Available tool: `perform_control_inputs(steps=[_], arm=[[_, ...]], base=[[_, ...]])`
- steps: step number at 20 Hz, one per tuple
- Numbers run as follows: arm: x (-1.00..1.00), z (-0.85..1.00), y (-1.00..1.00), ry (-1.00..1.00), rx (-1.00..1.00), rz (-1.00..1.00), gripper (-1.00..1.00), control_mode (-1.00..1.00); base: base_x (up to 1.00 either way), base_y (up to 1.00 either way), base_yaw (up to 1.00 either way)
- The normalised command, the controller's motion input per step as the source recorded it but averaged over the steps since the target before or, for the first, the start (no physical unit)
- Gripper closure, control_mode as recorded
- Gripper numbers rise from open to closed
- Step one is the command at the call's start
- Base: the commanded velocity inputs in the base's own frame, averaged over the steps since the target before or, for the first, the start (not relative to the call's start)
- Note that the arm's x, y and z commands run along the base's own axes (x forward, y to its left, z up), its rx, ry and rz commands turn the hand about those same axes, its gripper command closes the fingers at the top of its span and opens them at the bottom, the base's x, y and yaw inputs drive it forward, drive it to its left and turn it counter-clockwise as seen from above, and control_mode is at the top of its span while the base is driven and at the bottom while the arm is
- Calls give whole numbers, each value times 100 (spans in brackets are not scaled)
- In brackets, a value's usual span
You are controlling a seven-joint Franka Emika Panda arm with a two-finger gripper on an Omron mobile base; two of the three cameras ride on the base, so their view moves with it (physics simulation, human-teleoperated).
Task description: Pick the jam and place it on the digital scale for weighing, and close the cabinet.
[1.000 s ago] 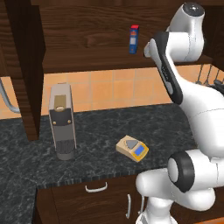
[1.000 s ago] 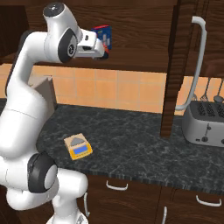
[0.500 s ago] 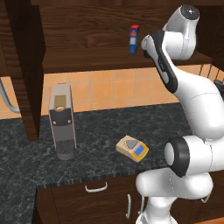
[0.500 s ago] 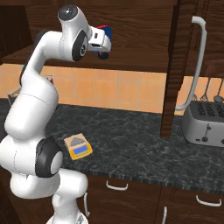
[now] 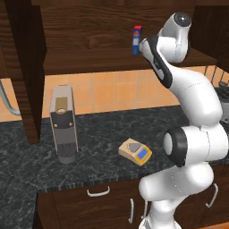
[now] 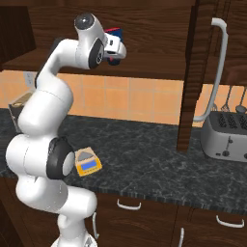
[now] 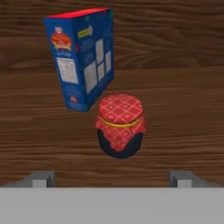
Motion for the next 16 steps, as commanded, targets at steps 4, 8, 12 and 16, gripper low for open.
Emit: perform_control_inputs(steps=[4,8,12,16], arm=[[54,-3,-3,1,0,0,-100,-100],[54,0,-3,9,0,0,-100,-100],[31,-4,-4,6,0,0,-100,-100],[15,-12,-4,0,0,0,-100,-100]], base=[[0,0,0],[0,0,0],[0,0,0],[0,0,0]])
